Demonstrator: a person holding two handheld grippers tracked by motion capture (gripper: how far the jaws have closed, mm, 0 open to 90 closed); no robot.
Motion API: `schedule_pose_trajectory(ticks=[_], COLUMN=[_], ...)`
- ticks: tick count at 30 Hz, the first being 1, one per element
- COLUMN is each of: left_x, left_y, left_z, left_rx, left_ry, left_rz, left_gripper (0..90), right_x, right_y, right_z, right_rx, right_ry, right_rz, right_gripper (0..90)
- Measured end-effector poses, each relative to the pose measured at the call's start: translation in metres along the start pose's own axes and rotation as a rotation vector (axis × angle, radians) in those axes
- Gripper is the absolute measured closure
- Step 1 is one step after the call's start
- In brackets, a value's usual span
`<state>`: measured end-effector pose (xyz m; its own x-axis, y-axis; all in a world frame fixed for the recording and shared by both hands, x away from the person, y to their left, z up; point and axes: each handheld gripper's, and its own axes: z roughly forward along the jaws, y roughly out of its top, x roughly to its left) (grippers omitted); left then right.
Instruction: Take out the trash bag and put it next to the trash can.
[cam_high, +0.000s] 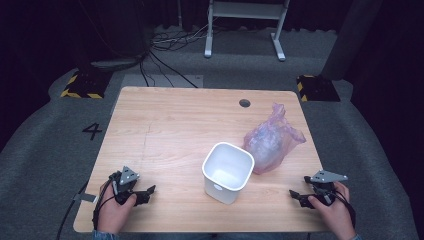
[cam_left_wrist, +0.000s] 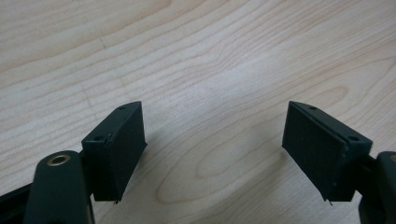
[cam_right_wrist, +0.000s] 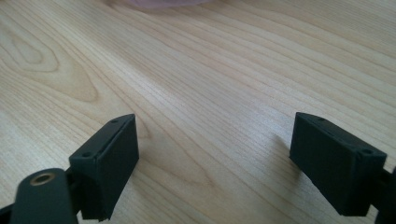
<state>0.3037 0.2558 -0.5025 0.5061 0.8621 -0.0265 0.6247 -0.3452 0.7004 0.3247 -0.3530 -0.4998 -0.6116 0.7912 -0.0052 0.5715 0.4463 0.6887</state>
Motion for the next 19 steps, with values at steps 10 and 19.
schedule_pose_trajectory(ticks=[10, 19], left_x=[0.0030, 0.0027], left_y=[-0.0028, -0.0016], left_z=[0.0016, 0.0028], left_rx=[-0.019, -0.011], left_ry=[-0.019, -0.016], left_rz=[0.032, 0.035], left_gripper=[15.2, 13.5], right_x=[0.0016, 0.0016], right_y=[-0.0041, -0.0041], right_z=[0.0029, 0.0034], right_rx=[-0.042, -0.044], right_ry=[-0.009, -0.008], right_rz=[0.013, 0.010], right_gripper=[10.9, 10.7])
